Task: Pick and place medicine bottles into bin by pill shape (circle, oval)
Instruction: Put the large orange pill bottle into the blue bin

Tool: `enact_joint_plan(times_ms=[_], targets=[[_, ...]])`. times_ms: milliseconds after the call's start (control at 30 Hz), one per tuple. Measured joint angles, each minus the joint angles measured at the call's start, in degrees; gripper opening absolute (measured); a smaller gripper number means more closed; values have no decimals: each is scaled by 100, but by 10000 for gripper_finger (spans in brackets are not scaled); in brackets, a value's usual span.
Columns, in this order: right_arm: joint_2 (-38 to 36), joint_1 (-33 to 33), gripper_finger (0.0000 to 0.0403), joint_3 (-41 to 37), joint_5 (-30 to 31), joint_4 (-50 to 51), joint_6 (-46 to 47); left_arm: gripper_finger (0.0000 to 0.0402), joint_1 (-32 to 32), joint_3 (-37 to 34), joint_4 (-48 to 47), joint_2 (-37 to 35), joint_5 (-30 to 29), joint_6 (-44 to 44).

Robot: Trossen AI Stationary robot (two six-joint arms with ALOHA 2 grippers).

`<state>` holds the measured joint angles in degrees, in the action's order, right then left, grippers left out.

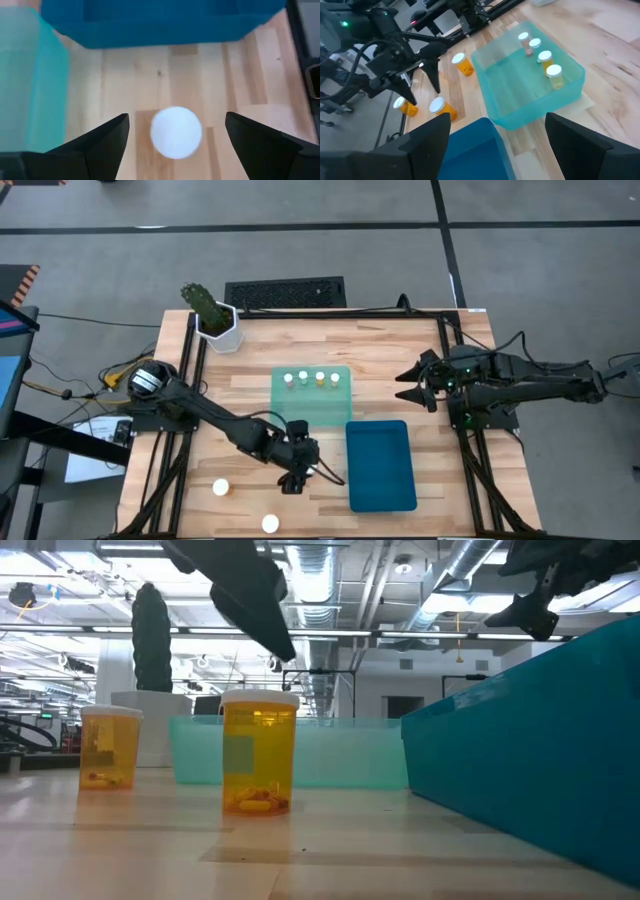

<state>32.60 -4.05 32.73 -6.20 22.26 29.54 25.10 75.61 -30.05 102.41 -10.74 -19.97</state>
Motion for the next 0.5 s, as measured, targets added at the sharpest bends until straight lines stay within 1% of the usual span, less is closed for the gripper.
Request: enact_joint_plan(times_ms=[100, 267, 367, 500], targets=[[0, 0, 333, 0, 0, 2, 0, 323, 0, 0, 174, 62, -118, 60], [2, -3, 333, 0, 0, 39, 0, 323, 12, 3, 613, 409, -6, -30], [2, -2, 333, 0, 0, 88, 0, 323, 60, -4, 521, 586, -171, -229], [2, -4, 333, 0, 0, 138, 0, 323, 79, -2, 537, 640, -164, -323]])
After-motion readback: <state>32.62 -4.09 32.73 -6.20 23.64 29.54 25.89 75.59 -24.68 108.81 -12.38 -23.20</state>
